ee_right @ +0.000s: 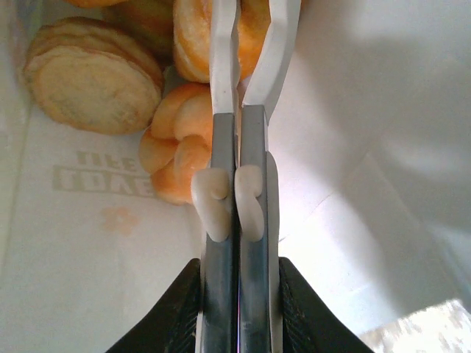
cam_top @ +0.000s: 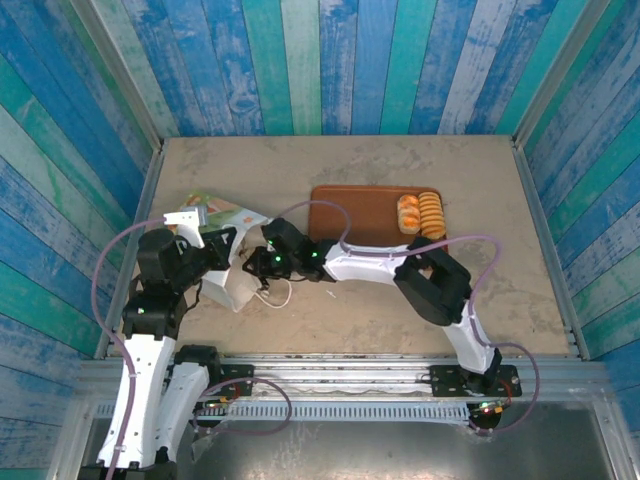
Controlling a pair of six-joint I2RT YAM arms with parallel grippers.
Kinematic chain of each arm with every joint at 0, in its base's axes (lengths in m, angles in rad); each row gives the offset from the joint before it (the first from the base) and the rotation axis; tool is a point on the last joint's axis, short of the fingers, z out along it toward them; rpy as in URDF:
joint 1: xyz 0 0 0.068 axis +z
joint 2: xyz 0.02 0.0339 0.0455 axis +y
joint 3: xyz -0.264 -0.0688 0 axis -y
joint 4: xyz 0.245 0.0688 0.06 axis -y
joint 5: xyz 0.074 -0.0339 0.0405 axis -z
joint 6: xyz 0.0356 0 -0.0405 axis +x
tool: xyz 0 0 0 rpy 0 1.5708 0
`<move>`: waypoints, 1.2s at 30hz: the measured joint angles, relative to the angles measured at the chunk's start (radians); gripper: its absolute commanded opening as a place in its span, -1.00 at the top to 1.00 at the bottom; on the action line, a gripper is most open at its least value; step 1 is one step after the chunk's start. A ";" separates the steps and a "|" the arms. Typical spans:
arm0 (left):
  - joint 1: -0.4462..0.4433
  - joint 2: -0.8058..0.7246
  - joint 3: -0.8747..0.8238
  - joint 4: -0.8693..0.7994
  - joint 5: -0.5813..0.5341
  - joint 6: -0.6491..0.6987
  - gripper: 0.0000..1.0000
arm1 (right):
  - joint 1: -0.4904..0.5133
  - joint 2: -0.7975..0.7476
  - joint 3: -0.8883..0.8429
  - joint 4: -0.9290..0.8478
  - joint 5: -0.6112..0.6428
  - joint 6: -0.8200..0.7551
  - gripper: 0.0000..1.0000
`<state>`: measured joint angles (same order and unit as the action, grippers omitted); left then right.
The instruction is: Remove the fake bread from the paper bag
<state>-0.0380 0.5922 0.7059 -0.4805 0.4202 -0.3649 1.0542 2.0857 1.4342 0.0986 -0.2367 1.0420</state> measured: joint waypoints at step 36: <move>-0.002 0.053 -0.058 0.190 -0.003 -0.167 1.00 | 0.154 -0.382 -0.357 -0.204 0.205 -0.190 0.11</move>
<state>-0.0395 0.6449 0.6476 -0.2905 0.4168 -0.5320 1.2087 1.7039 1.0771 -0.1059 -0.0319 0.8524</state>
